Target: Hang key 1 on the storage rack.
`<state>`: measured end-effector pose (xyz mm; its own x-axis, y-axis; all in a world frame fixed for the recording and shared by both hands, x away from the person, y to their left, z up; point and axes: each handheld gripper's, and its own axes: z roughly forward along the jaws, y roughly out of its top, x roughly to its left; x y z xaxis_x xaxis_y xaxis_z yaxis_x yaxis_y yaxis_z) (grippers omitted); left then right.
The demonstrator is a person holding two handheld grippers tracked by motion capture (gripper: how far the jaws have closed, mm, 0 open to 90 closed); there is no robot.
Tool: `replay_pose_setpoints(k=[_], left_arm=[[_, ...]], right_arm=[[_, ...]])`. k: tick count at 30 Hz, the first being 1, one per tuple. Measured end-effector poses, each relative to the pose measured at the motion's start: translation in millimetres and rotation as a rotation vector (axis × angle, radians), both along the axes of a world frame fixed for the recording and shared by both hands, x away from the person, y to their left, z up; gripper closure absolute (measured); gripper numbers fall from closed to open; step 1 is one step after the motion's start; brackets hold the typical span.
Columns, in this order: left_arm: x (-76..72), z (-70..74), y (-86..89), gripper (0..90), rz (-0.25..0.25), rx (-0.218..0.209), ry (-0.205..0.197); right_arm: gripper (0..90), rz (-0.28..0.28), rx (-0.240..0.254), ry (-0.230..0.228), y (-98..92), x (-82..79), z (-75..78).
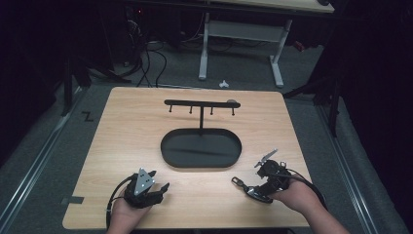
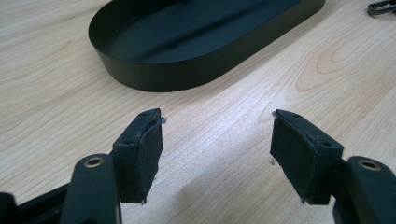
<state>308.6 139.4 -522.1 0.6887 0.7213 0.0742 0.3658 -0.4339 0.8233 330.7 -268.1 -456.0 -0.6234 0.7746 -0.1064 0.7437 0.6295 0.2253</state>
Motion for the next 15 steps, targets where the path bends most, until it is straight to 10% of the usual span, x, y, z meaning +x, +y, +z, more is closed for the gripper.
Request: replay_pose_setpoints(k=[15], left_arm=[[1.7,1.4,-0.7,36.6,-0.031,-0.038,0.044]], right_arm=[[29.8,0.086,-0.014,0.125,39.1,13.2,-14.7]])
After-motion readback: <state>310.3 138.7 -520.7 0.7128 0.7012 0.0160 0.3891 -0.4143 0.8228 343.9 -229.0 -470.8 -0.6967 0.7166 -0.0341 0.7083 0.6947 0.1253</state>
